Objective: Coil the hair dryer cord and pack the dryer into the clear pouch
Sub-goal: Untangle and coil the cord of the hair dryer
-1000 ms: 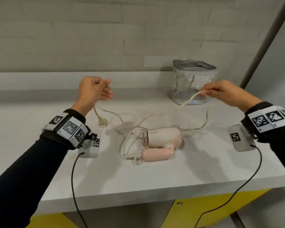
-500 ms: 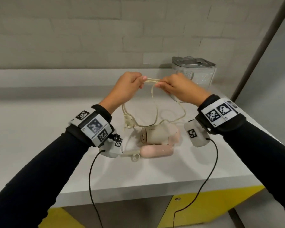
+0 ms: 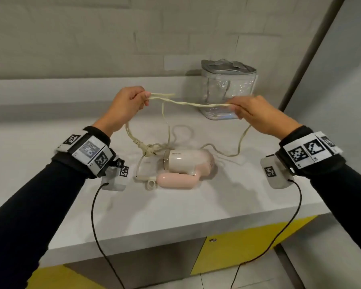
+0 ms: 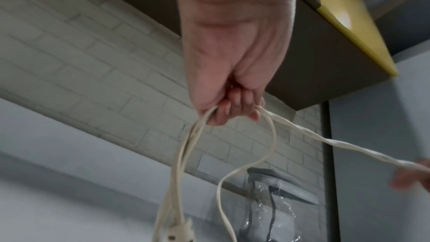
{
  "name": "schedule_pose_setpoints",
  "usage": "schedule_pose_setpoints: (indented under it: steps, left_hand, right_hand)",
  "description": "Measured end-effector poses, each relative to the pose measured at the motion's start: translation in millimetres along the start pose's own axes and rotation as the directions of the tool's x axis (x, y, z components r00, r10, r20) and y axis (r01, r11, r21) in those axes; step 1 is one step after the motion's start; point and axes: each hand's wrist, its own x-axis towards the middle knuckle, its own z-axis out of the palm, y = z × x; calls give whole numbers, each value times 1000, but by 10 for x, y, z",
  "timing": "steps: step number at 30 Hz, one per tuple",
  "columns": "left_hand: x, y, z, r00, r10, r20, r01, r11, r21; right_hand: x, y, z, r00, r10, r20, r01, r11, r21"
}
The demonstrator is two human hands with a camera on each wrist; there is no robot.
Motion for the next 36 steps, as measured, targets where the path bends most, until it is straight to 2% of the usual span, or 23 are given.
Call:
schedule_pose_setpoints:
  steps: [3,7,11,13,16,19,21,23,28,33,35,36]
  left_hand:
    - [12,-122,-9,998,-67,-10,67,998,-19]
    - [42,-105,-3,988,-149,32,149,989,0]
    - [33,15,36,999,-41,20,38,987,159]
    - [29,62,4,1000,15,1,-15,981,193]
    - [43,108,-77,996,72,-51,-63,987,147]
    - [70,199,-123,995,72,-73,-70,997,29]
    - [95,254,-106,999,43,0,-43,998,-51]
    - [125,290,-41,992,3,129,9,995,-95]
    - [175,315,223,923,-54,381,81,995,-56]
    - [223,367,435,872,-108,478,147,988,-45]
    - [227,398,502,857,-143,495,181,983,-29]
    - [219,413,532,850,-158,503,198,980,-28]
  right_hand:
    - [-73,-326,264,990,-38,139,47,997,-66]
    - [-59,-646,752,952,-103,288,212,899,-382]
    - [-28,-612,1143,921,-39,387,241,839,-487]
    - [-25,-486,1194,931,-94,353,275,815,-509]
    - [-24,-309,1073,941,-45,335,228,817,-530]
    - [-6,59,964,916,56,397,173,837,-519]
    - [6,267,855,899,111,423,114,875,-471]
    - [37,423,788,873,152,463,55,914,-402]
    - [97,582,797,857,143,496,-17,968,-250]
    - [153,598,830,844,146,515,-37,976,-216]
    - [143,542,776,826,200,527,-144,979,-146]
    - [127,491,728,844,225,487,-226,972,-58]
